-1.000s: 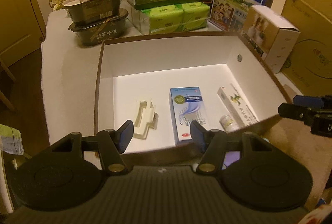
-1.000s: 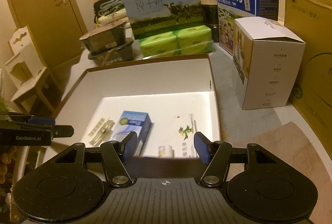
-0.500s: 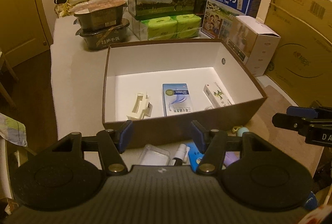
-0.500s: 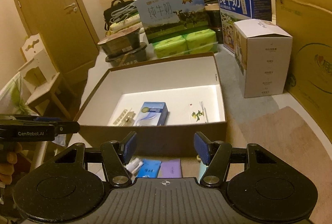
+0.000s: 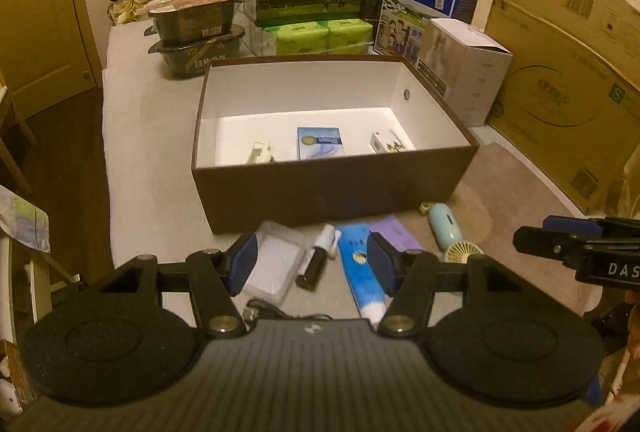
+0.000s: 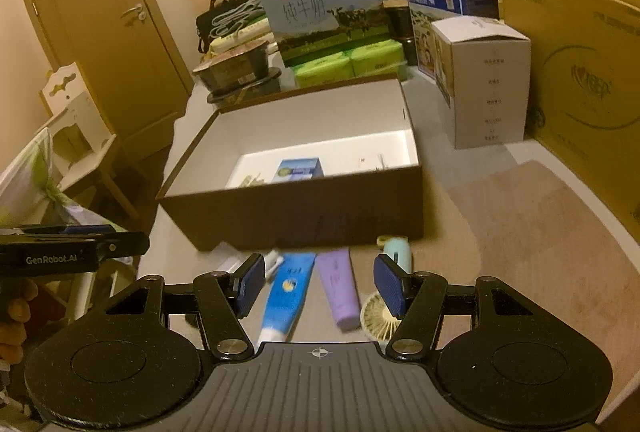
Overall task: Organize rigid objects
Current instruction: 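Move both open tools down toward the black cable and green fan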
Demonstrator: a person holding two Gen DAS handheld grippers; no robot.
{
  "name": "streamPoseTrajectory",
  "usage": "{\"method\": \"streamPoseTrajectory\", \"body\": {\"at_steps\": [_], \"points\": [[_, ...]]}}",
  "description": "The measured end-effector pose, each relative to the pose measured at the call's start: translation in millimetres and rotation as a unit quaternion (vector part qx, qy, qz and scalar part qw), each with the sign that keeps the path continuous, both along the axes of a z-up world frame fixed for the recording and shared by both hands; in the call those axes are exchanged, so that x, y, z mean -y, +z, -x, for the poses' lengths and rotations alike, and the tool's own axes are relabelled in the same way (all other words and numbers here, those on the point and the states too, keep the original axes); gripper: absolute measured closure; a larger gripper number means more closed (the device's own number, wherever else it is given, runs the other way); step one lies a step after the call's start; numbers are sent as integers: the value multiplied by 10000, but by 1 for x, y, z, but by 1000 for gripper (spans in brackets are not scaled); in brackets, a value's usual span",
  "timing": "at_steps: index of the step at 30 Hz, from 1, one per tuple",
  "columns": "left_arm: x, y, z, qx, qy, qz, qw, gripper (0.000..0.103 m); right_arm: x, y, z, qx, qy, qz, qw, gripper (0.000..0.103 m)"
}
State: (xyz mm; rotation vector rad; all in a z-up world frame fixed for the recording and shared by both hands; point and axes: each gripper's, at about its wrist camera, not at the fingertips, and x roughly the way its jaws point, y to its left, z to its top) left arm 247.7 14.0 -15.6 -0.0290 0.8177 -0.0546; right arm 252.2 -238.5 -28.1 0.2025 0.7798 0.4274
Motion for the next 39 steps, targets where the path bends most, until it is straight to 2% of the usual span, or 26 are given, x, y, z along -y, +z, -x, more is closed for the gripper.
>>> {"method": "streamPoseTrajectory", "body": {"at_steps": [19, 39], "points": [[6, -11, 63, -51, -41, -116, 9999, 45, 1, -15, 53, -247, 15, 104, 9996, 42], [6, -48, 74, -438, -16, -162, 9989, 45, -2, -51, 63, -696, 45, 240, 9973, 42]]}}
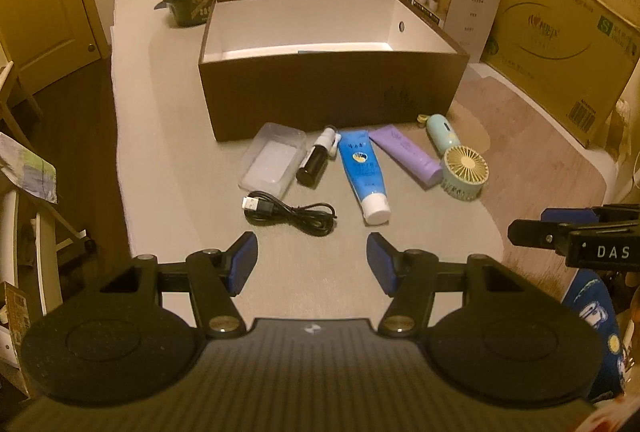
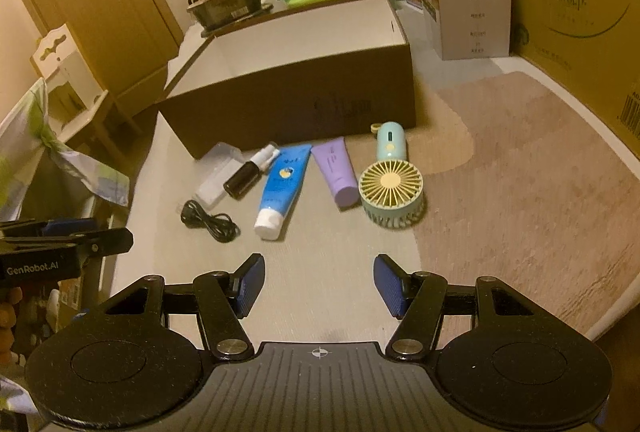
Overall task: Organize rigid objects
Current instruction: 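Move both open tools down toward the black cable and green fan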
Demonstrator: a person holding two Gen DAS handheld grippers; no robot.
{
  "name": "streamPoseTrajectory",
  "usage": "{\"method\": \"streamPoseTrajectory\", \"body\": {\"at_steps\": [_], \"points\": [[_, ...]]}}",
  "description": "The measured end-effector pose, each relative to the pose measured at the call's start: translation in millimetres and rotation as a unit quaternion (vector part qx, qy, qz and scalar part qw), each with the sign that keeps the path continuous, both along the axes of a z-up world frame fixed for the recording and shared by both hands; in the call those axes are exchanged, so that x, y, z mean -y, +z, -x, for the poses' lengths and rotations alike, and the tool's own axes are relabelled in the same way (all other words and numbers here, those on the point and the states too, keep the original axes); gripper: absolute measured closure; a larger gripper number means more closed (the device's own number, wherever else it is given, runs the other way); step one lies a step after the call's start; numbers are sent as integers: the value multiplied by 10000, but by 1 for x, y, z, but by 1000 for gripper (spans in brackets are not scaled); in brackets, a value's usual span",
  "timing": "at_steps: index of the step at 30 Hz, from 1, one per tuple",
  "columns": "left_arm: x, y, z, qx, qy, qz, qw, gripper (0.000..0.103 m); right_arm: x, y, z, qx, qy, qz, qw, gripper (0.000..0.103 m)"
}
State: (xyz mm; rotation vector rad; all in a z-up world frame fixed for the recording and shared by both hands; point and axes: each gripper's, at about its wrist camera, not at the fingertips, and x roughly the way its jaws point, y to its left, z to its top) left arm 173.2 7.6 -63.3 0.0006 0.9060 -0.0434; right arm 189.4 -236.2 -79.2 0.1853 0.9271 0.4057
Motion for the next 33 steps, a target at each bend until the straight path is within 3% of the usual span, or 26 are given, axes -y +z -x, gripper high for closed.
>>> {"method": "streamPoseTrajectory", "body": {"at_steps": [15, 26, 33], "points": [[1, -34, -20, -216, 181, 84, 9996, 45, 2, -27, -15, -269, -173, 144, 9994, 42], [-4, -59, -58, -437, 560, 294, 9970, 45, 4, -50, -51, -395, -442, 315, 9977, 42], [-4, -74, -86, -552, 766, 318, 9950, 45, 2, -59, -78, -290, -559, 324, 9975, 31]]}}
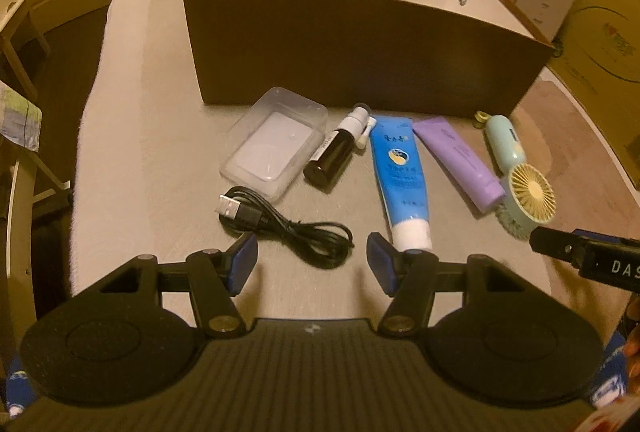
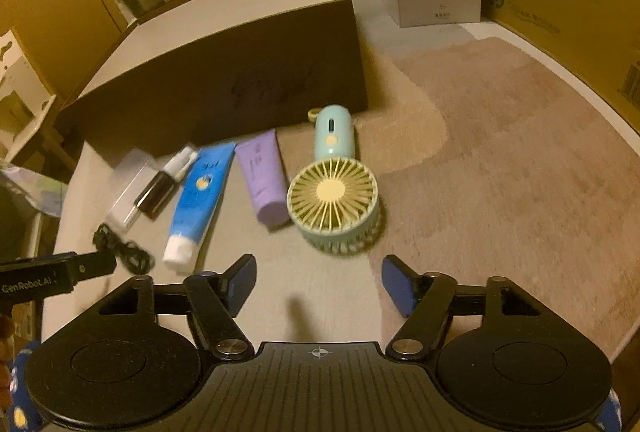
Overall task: Organize rigid objects
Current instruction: 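Move both open tools down toward the black cable and green fan, then grasp the mint-green mini fan with the right tool while the left tool lowers onto the black cable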
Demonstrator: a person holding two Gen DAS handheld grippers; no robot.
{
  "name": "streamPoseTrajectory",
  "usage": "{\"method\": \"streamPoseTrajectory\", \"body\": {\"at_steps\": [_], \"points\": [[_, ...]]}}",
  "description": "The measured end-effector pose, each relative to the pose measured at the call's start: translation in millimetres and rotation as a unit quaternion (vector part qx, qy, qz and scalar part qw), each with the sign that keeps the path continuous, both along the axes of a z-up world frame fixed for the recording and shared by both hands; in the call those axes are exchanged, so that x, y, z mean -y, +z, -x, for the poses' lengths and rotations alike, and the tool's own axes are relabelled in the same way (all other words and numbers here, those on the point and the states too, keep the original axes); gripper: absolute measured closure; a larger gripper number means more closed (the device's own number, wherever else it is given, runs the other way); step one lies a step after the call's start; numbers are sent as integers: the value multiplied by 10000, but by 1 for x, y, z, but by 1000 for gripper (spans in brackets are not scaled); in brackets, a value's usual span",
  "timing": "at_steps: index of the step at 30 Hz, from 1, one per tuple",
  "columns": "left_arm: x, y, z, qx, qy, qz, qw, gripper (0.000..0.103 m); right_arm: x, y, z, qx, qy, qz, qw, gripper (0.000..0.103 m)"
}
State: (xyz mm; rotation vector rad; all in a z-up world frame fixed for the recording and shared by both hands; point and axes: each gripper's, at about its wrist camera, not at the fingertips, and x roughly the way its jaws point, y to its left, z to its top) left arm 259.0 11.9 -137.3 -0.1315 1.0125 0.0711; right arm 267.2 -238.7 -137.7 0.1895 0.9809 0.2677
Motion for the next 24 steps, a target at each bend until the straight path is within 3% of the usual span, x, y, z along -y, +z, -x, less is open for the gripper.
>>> {"method": "streamPoseTrajectory", "body": {"at_steps": [14, 15, 17, 24], "points": [[-4, -22, -19, -87, 217, -55, 9997, 45, -13, -23, -39, 247, 73, 453, 9986, 28], [-5, -22, -18, -74, 178, -74, 9998, 44, -14, -25, -39, 267, 124, 492, 9984, 29], [-7, -23, -16, -56, 132, -55, 9999, 44, -15, -27, -36, 310, 260, 584, 9975, 40], [-23, -22, 0, -26, 15, 15, 10000, 49, -11, -28, -18, 342, 540, 651, 9958, 40]]}}
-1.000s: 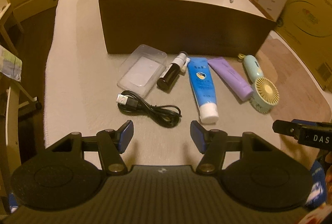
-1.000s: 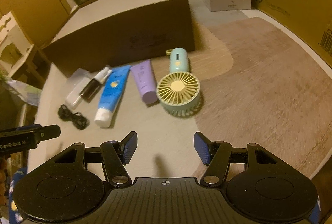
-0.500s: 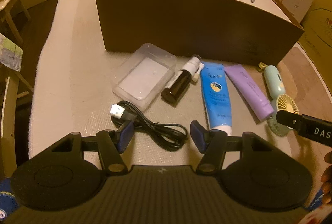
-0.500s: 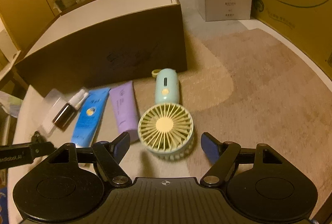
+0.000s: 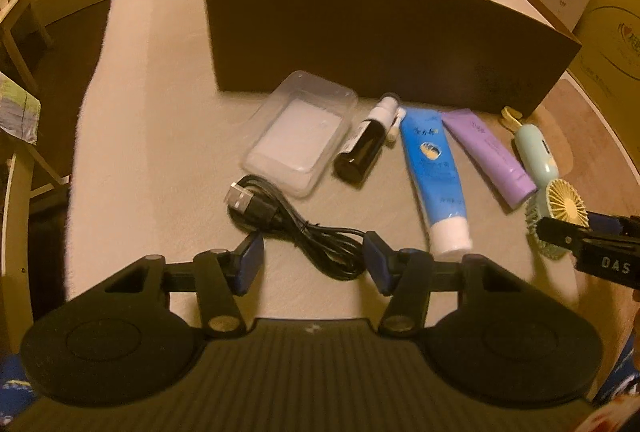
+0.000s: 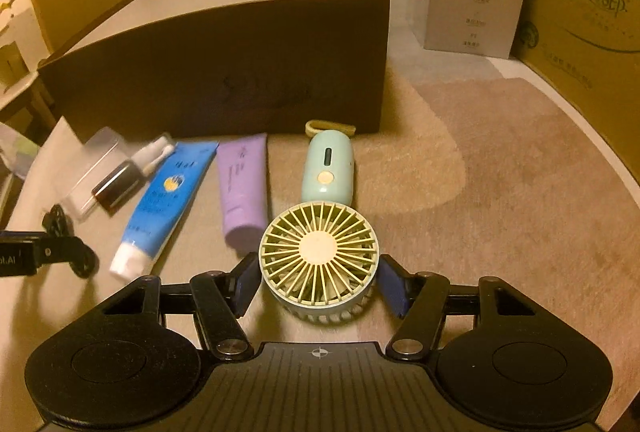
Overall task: Organize rigid objects
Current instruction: 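Grasp the mint-green mini fan with the right tool while the left tool lowers onto the black cable, then close the left tool on the black USB cable while the right tool lifts the fan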
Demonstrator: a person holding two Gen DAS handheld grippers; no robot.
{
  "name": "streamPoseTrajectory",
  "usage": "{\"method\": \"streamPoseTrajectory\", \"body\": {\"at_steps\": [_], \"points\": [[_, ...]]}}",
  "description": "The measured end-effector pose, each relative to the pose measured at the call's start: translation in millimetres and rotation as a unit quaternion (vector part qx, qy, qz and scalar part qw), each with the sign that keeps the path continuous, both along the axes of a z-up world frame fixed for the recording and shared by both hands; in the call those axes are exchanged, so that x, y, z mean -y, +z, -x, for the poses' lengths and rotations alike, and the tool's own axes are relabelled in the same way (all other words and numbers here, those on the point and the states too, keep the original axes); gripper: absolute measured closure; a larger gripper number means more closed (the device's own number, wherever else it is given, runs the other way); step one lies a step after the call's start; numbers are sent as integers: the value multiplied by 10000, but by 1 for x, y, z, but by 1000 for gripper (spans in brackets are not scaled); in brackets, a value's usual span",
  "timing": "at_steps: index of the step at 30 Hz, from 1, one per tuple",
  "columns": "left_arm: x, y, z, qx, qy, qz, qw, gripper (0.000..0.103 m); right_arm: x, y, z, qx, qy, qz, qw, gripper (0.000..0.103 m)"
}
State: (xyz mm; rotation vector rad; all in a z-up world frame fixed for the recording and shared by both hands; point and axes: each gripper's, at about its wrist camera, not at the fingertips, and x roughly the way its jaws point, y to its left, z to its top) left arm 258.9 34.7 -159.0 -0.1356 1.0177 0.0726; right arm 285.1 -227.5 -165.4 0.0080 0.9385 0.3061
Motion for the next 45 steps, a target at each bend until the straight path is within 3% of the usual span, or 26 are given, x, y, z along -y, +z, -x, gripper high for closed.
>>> {"method": "streamPoseTrajectory", "body": {"at_steps": [6, 11, 17, 19, 21, 22, 24, 29, 36, 40, 42, 45], "points": [[-16, 4, 10, -88, 149, 72, 9998, 51, 4, 1, 22, -102, 127, -6, 9999, 40], [-8, 0, 8, -150, 166, 320, 9992, 39, 4, 3, 25, -172, 161, 16, 9997, 40], [-5, -11, -7, -230, 423, 461, 9978, 39, 1, 2, 20, -223, 115, 53, 9997, 40], [-5, -12, -11, -214, 449, 348, 9982, 42, 0, 2, 19, -210, 101, 57, 9997, 40], [-6, -12, -12, -178, 398, 199, 9989, 55, 0, 1, 18, -191, 102, 56, 9998, 40], [-6, -12, -11, -168, 348, 132, 9992, 57, 1, 1, 19, -188, 102, 46, 9998, 40], [-6, -12, -8, -157, 178, -3, 9997, 69, 2, 1, 20, -170, 122, 18, 9998, 40], [-8, -13, 6, -163, -262, -256, 9992, 84, 3, 2, 24, -175, 263, 35, 9995, 40], [-2, -10, 31, -287, -1045, -652, 9920, 84, 5, 4, 40, -259, 672, 31, 9974, 40], [-10, -9, 31, -390, -848, -374, 9949, 79, 8, 3, 45, -391, 622, -20, 9973, 40], [-13, -9, 27, -411, -651, -181, 9969, 71, 11, 3, 43, -481, 490, -150, 9975, 39], [-11, -9, 18, -408, -494, -158, 9978, 70, 11, 3, 36, -538, 293, -281, 9977, 38]]}}
